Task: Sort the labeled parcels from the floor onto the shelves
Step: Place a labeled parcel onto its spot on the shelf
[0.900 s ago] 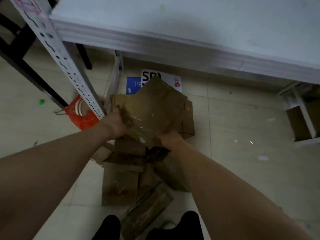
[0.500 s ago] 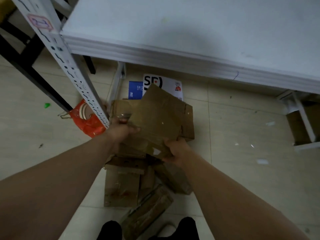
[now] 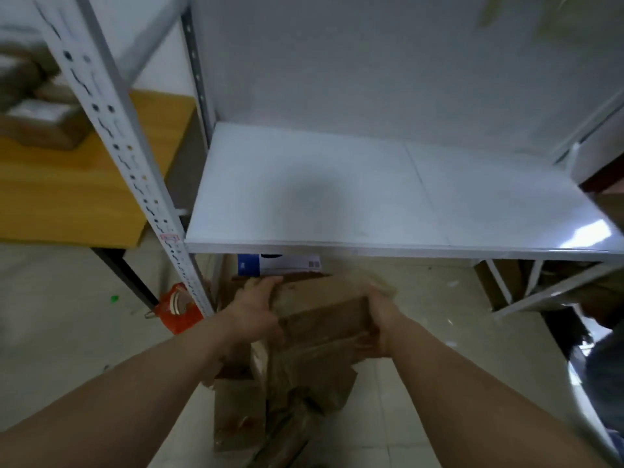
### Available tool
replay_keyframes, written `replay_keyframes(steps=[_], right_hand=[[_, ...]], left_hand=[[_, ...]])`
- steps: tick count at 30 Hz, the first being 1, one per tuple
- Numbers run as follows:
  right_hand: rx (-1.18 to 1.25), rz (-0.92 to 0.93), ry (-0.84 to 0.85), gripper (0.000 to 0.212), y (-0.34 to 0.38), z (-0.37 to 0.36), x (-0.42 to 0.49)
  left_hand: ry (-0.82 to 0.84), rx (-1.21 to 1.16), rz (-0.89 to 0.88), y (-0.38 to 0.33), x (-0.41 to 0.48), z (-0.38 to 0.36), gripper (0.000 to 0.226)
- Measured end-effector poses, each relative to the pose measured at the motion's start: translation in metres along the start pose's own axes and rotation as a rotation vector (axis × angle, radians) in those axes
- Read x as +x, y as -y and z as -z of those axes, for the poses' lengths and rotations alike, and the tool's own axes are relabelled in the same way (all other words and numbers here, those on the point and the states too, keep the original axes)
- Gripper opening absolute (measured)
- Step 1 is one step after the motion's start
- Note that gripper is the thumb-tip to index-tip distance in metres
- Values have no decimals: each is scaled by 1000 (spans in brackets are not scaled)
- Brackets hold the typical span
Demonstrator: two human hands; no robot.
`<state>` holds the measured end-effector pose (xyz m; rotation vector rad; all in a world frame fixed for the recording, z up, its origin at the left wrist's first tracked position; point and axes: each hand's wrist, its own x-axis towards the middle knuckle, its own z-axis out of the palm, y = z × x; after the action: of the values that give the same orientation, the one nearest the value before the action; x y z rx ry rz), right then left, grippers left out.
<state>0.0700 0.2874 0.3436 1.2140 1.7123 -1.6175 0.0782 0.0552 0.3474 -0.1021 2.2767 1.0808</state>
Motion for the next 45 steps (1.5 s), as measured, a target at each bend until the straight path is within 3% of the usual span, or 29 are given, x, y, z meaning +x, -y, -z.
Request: replay_keyframes(steps=[5,10,16,21,23,26,29,31,33,36,37,40,42,45], right_hand=[[77,18,-122,71,50,72,-127],[287,127,-99,89,87,125,-221],[308,269,-79,73,112,167,-301],[246,307,-64,45,120,190,-338],[250,370,-39,35,125,197,-348],[297,536,-31,22,129,206,-365],[386,697,38,31,134,216,-377],[453,778,91,42,138,221,-383],[459,843,166,51,139,220,-390],[441,909,211,62,140,221,-396],[436,931,215,55,140,221,-397],[410,981,158,17,144,226,-407],[345,993,55,32,150,233,-413],[270,1008,32,67,162,232,-427]], left_hand=[[-16,280,-265,-97,-77,68,100],[-84,404,-525,-185,-141,124,89],[-141,488,-742,-250,-201,152,82],[-217,538,-984,-267,-227,153,92],[-171,377,-950,-272,-235,156,105],[-22,-144,-674,-282,-250,162,120],[21,-481,-320,-282,-249,170,119],[187,-656,-193,-277,-240,177,127],[386,-760,-217,-275,-235,179,128],[365,-715,-330,-284,-246,178,80],[315,-694,-383,-287,-249,179,73],[237,-587,-553,-290,-256,187,95],[209,-499,-647,-293,-260,197,91],[151,-501,-718,-304,-261,216,88]])
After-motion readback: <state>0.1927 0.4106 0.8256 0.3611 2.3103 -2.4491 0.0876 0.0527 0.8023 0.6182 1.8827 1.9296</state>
